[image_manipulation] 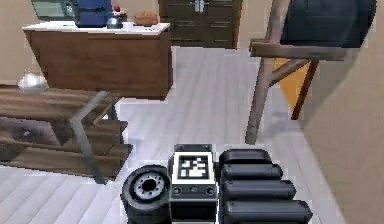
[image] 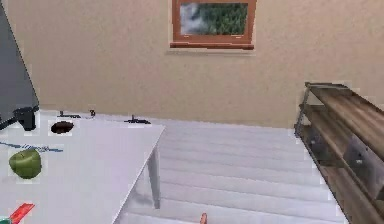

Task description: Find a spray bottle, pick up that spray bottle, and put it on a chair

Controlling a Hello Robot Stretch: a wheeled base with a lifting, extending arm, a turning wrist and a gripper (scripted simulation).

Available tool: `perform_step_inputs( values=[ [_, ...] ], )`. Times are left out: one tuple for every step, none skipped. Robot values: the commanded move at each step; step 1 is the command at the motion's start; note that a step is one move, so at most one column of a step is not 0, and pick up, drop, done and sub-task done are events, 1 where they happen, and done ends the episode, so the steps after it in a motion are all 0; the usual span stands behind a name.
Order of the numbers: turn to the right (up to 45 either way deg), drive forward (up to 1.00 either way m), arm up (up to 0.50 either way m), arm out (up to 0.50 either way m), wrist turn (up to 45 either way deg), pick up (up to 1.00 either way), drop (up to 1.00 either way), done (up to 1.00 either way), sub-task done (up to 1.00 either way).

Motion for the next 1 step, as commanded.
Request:
perform_step_inputs(
  values=[
    [-45.0, 0.0, 0.0, 0.0, 0.0, 0.0, 0.0, 0.0, 0.0]
  ],
)
